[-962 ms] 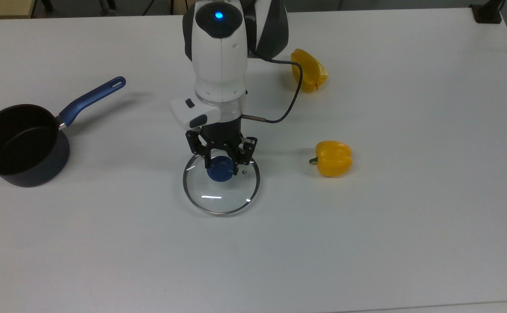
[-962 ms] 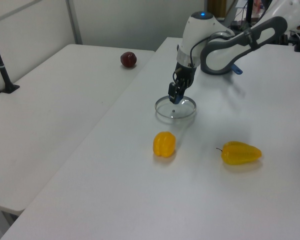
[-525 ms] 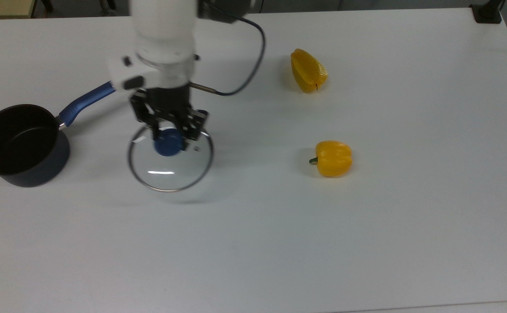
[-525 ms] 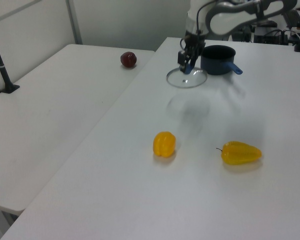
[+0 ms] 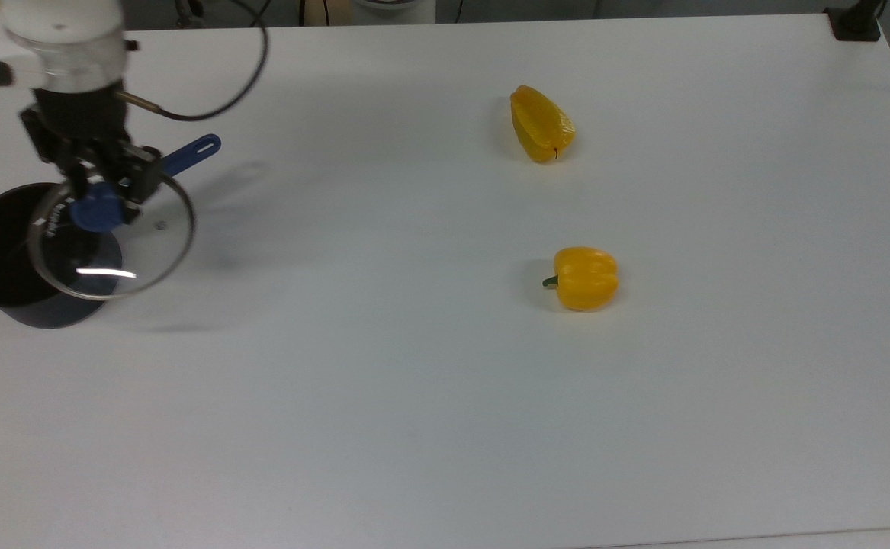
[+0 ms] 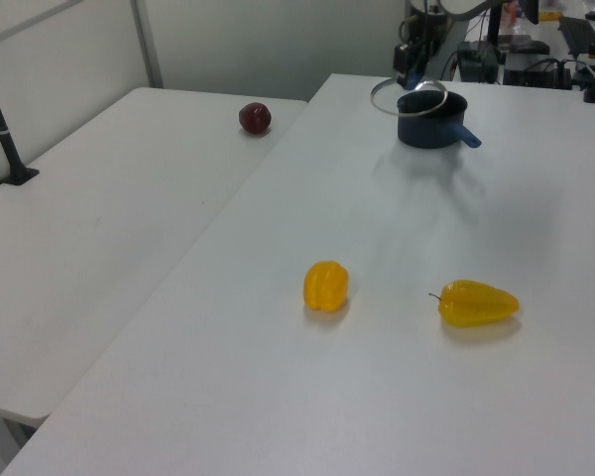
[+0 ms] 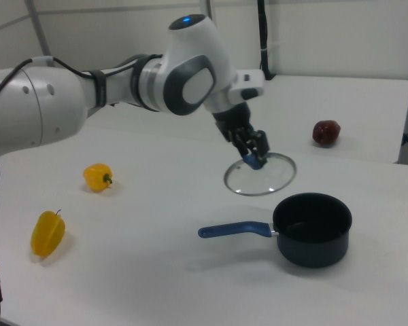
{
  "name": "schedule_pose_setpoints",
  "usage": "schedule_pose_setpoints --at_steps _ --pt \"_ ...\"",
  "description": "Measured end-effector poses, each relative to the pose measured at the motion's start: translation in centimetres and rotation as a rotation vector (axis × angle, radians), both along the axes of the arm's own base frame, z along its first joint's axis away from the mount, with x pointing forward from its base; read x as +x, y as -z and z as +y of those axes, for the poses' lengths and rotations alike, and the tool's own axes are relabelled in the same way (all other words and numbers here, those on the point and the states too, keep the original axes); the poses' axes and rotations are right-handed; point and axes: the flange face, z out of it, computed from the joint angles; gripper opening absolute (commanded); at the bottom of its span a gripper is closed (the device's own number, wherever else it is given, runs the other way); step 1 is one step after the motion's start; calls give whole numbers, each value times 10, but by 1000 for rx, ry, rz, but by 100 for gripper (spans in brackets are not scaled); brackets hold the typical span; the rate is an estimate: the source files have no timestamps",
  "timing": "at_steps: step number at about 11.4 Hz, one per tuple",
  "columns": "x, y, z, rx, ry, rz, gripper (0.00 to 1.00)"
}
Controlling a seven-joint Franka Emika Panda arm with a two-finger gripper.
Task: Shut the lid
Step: 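Carry the glass lid over to the black saucepan, then lower the lid onto the saucepan rim and open the gripper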
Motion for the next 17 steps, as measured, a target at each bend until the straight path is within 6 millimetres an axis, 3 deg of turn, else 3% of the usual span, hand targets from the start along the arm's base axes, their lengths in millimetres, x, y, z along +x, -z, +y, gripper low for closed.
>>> schedule_pose_setpoints --at_steps 3,7,12,17 --pt "-16 16 -77 23 30 8 39" --pt "-25 32 -127 67 87 -52 39" --pt "-30 52 -150 89 96 -50 40" --pt "-24 61 -149 82 91 -73 41"
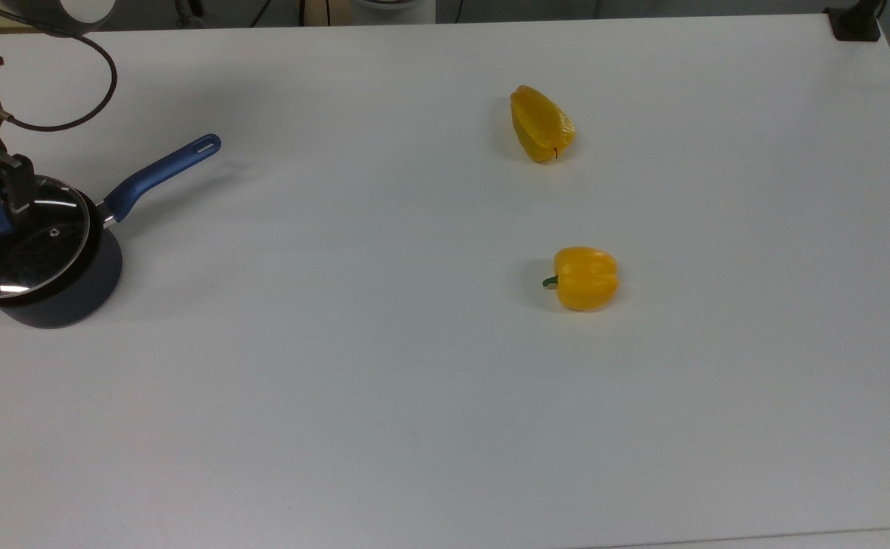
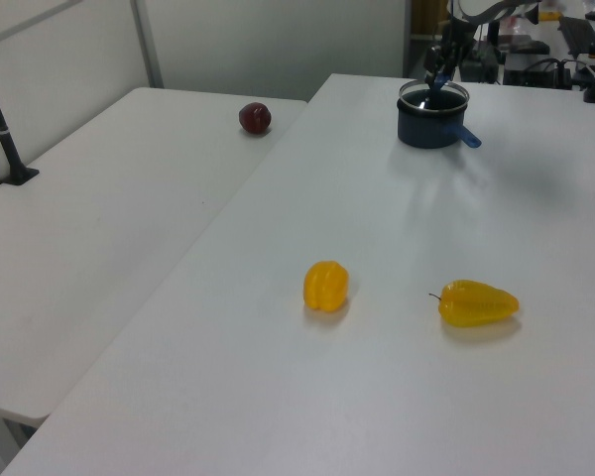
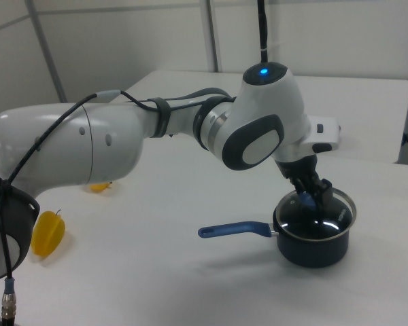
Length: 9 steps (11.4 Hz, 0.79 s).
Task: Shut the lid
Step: 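Lower the lid onto the saucepan rim and open the gripper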
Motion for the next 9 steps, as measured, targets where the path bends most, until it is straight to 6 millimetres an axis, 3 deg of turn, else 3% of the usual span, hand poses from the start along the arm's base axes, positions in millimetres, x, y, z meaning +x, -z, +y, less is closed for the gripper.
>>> schedule_pose_setpoints --at_steps 8,9 --pt "3 10 6 9 -12 12 44" --pt "3 11 6 10 -13 14 54"
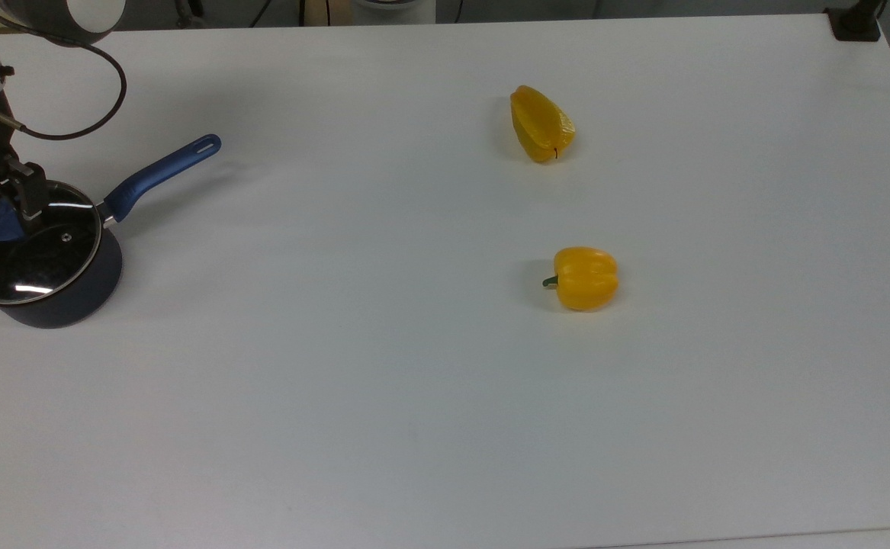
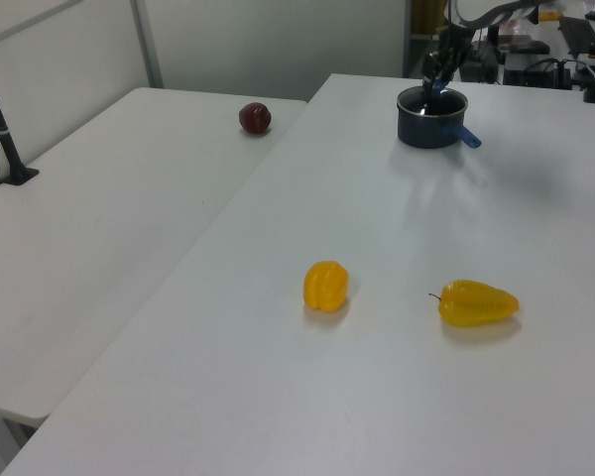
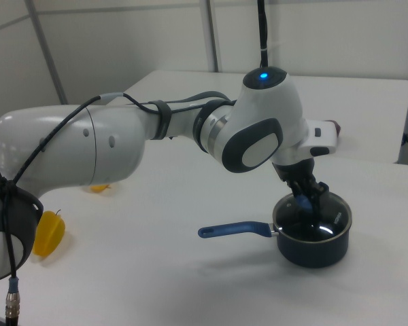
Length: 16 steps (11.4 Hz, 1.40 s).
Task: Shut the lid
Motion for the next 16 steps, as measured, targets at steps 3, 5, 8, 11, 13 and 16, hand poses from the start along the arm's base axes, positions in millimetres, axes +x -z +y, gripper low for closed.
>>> schedule_pose_setpoints --at_steps 3,5,8,11,13,16 --pt "0 0 0 0 -1 0 100" --pt "0 0 0 0 -1 1 100" --pt "1 -7 0 -8 -8 -10 100" --pt "0 -42 21 -91 -76 26 100" --pt "3 -64 63 -124 -147 93 100" --pt "18 -93 173 -114 -255 130 100"
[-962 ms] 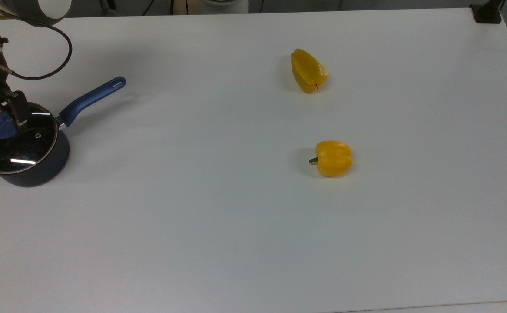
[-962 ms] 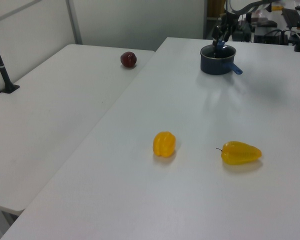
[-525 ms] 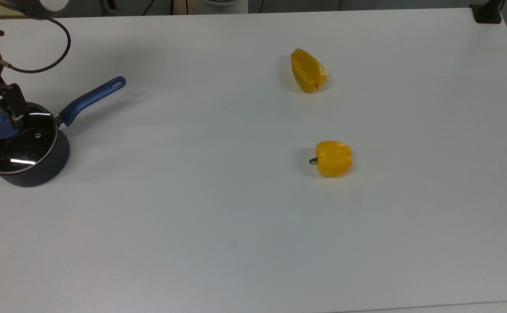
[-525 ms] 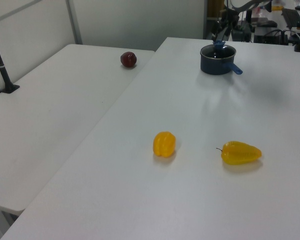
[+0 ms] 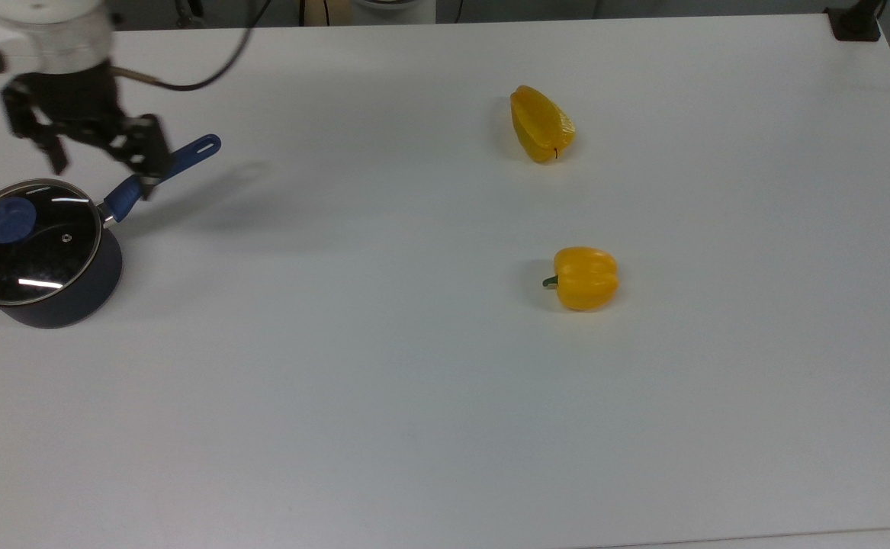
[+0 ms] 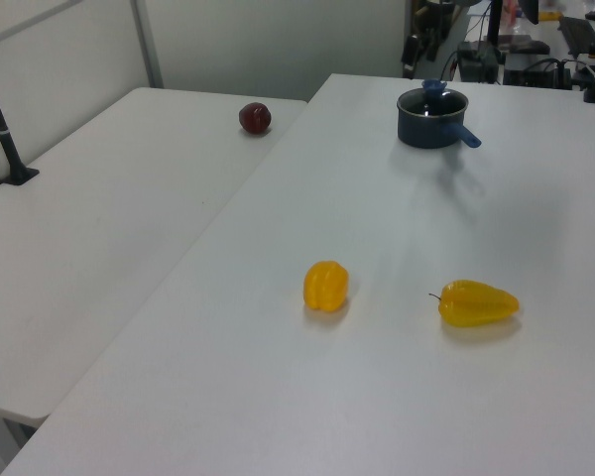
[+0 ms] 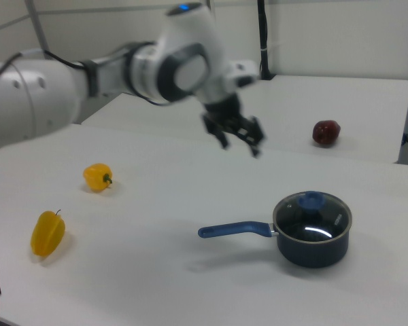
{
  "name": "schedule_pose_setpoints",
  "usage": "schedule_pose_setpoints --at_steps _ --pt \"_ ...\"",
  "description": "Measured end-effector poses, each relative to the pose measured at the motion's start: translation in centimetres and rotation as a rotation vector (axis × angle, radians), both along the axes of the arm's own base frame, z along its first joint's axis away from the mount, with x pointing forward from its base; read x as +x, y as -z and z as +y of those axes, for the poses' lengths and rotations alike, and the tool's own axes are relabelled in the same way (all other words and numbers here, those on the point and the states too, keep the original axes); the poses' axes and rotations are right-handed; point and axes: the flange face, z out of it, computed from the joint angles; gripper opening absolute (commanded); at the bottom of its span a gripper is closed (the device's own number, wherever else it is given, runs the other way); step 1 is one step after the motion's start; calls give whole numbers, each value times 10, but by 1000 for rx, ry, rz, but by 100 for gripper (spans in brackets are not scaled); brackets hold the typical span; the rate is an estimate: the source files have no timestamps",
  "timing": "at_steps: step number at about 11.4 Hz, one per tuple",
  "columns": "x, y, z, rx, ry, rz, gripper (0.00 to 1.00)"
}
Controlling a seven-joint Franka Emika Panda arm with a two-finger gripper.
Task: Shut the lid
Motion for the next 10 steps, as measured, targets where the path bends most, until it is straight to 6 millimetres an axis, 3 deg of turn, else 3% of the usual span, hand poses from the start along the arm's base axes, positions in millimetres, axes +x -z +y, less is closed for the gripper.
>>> schedule_pose_setpoints --at_steps 2,3,5,7,10 --pt "-6 -26 90 9 -79 55 100" --pt "-17 -39 125 10 -118 94 100" --pt "-38 -57 171 9 -166 150 100" --pt "-61 -73 201 12 -171 160 100" --pt "-103 -92 213 49 -170 211 100"
